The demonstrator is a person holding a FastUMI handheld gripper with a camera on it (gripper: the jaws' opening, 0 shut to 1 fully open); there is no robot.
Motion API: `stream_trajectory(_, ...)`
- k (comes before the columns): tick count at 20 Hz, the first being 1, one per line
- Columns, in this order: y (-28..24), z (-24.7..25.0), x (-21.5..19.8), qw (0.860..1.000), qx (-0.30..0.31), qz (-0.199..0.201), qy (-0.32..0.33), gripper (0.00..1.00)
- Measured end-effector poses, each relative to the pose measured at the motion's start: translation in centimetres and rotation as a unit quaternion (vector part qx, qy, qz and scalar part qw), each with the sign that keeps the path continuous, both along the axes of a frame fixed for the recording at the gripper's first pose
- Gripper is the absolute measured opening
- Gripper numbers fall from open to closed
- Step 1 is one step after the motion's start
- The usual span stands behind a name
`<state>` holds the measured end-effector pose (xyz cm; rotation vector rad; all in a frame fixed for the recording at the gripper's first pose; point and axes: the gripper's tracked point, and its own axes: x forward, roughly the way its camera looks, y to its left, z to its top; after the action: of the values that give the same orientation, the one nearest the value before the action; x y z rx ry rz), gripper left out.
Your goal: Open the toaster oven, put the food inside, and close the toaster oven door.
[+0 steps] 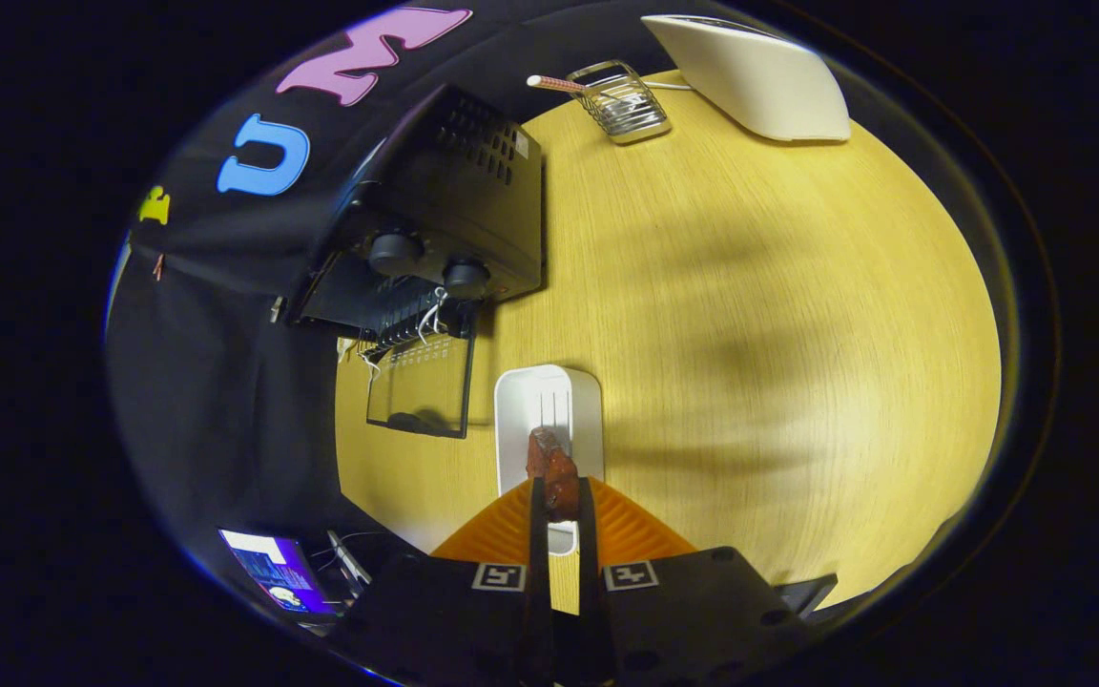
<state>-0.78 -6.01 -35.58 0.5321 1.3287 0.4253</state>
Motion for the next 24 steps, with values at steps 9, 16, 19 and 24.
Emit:
stream_trajectory(9,0.4,5.3,0.7,0.997,-0.024,-0.023,-0.073,0.12)
stream_trajectory(16,8.1,11.6,2.8,0.987,0.04,-0.069,-0.143,0.12)
stream_trajectory(19,11.9,12.3,4.1,0.981,0.049,-0.086,-0.169,0.12)
stream_trajectory(24,17.9,12.0,6.5,0.972,0.079,-0.126,-0.182,0.12)
